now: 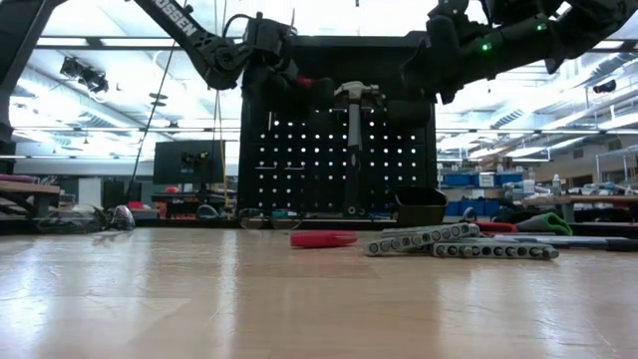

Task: Hang tools onto peg board
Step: Hang the top allen wrench onto the peg board, then hang the top glasses onto the peg board

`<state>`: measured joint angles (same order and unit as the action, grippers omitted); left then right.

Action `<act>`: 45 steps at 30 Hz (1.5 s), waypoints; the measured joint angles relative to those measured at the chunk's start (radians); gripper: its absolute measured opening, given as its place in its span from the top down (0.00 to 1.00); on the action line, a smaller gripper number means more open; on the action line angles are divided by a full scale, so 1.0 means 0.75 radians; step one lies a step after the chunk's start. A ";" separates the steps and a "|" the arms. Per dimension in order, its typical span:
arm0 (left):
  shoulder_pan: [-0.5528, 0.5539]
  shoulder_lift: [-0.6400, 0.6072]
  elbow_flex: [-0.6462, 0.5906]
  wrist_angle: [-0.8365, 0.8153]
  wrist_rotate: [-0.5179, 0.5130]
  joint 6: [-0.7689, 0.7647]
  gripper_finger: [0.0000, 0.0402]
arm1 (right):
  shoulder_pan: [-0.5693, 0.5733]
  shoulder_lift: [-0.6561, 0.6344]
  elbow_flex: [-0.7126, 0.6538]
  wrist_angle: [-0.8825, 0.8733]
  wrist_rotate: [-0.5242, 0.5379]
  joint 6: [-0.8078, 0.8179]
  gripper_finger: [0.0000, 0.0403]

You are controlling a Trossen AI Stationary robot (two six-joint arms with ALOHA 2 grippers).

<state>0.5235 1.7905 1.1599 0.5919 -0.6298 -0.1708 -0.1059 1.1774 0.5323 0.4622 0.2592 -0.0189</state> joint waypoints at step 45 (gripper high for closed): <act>-0.102 -0.099 -0.292 -0.990 0.420 0.572 0.59 | 0.001 0.000 0.000 -0.119 -0.183 -0.065 0.43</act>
<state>0.4469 1.7161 0.9409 -0.1506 -0.3148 0.2581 -0.1051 1.1773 0.5323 0.3732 0.1220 -0.0676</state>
